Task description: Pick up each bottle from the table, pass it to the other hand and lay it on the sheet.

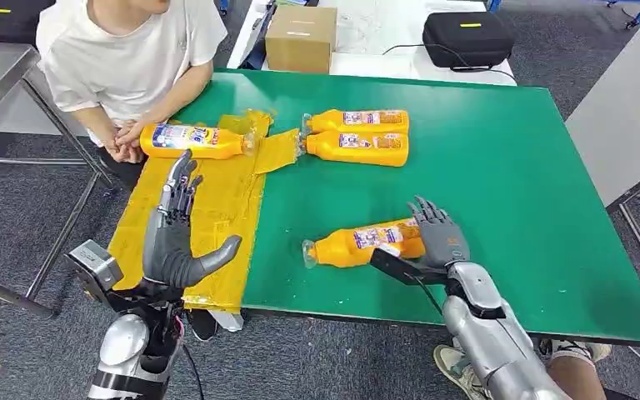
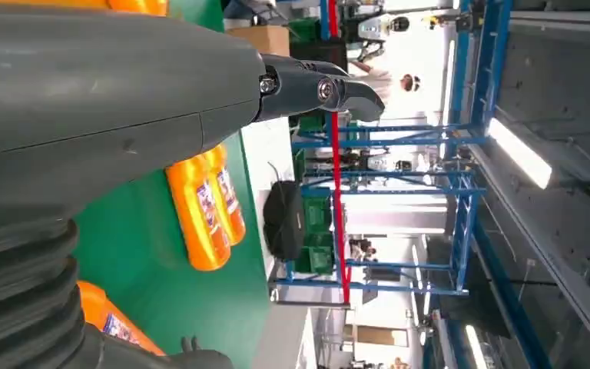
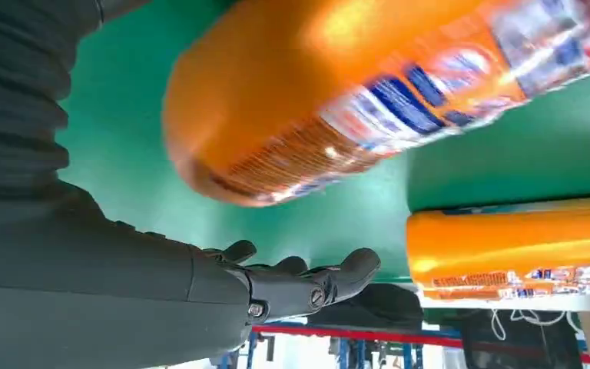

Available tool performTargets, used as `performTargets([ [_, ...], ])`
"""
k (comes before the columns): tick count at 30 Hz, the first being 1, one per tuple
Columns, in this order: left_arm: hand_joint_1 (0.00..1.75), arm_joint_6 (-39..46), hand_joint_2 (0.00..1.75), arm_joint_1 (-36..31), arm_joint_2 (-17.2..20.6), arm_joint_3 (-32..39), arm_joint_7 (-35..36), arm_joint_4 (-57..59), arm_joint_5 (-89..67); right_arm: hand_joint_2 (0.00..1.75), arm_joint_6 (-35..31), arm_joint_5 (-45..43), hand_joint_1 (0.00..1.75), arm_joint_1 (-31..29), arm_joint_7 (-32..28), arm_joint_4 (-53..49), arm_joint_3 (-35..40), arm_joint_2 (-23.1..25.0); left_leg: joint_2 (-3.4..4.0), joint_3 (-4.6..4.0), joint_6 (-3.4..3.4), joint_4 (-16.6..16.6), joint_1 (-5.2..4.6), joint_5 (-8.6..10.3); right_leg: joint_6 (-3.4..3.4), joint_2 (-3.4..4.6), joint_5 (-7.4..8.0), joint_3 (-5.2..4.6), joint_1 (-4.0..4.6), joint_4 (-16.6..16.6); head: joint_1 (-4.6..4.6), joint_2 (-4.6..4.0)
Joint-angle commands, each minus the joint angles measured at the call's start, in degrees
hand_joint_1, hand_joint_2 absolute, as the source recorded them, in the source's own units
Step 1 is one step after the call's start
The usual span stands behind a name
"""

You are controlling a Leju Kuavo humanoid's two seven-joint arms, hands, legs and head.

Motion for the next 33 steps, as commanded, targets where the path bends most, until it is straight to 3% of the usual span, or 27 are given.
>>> performTargets([
  [1,0.00,-3.58,1.75,-1.61,1.67,0.99,-0.02,4.96,2.87,1.75,7.62,-1.72,0.00,-8.49,-0.98,14.62,5.45,0.94,0.16,0.28,-0.06,-0.03,0.00,-0.09,-0.08,0.16,-0.05,0.21,0.00,0.00,-0.02,0.00],
  [8,0.00,-4.66,1.75,-1.37,1.77,0.94,0.26,5.01,3.80,1.75,7.20,-1.64,0.00,-9.63,-1.04,16.50,6.55,1.58,0.06,0.16,-0.02,-0.05,0.00,-0.02,-0.05,0.06,-0.02,0.14,-0.01,-0.04,0.00,0.00],
  [18,0.00,-4.72,1.75,-3.10,1.81,-0.10,0.68,8.48,4.38,1.75,4.85,-2.39,0.00,-11.24,-5.82,21.42,10.22,2.34,0.05,0.32,-0.06,-0.03,0.03,-0.08,-0.10,0.05,-0.09,0.29,0.03,-0.02,-0.02,0.00],
  [19,0.00,-4.70,1.75,-3.17,1.86,-0.15,0.67,8.61,4.41,1.75,4.74,-2.39,1.47,-11.28,-6.08,21.52,10.45,2.32,0.06,0.28,-0.05,-0.04,0.01,-0.06,-0.08,0.05,-0.06,0.23,0.02,-0.02,-0.02,0.00],
  [20,0.00,-4.66,1.75,-3.17,1.86,-0.15,0.66,8.65,4.46,1.75,4.45,-2.34,1.68,-11.22,-6.09,21.56,10.61,2.35,0.07,0.39,-0.07,-0.05,0.02,-0.09,-0.11,0.07,-0.09,0.33,0.03,-0.04,-0.02,0.00],
  [21,0.00,-4.65,1.75,-3.15,1.85,-0.16,0.65,8.65,4.46,1.75,4.34,-2.31,1.75,-11.12,-6.19,21.54,10.68,2.34,0.03,0.28,-0.05,-0.05,0.02,-0.05,-0.08,0.03,-0.06,0.24,0.02,-0.04,-0.02,0.00],
  [27,0.00,-4.60,1.75,-2.60,1.92,-0.38,0.60,8.11,4.58,1.75,2.70,-1.02,1.75,-10.39,-5.88,21.59,12.15,1.60,-0.01,0.31,-0.05,-0.07,0.03,-0.05,-0.08,-0.01,-0.07,0.27,0.03,-0.07,-0.02,0.00],
  [28,0.00,-4.41,1.75,-2.30,1.94,-0.35,0.56,7.73,4.56,1.75,1.38,2.56,1.75,-10.86,-4.13,21.62,14.98,0.91,-0.01,0.41,-0.07,-0.03,0.03,-0.12,-0.11,-0.01,-0.14,0.37,0.03,-0.02,-0.02,0.00],
  [33,0.00,-3.70,1.75,-3.43,2.10,-0.10,0.70,9.34,4.72,1.75,1.88,-0.44,1.75,-10.76,-6.25,22.17,13.14,1.03,-0.03,0.38,-0.06,-0.04,0.03,-0.08,-0.10,-0.04,-0.11,0.35,0.03,-0.05,-0.02,0.00],
])
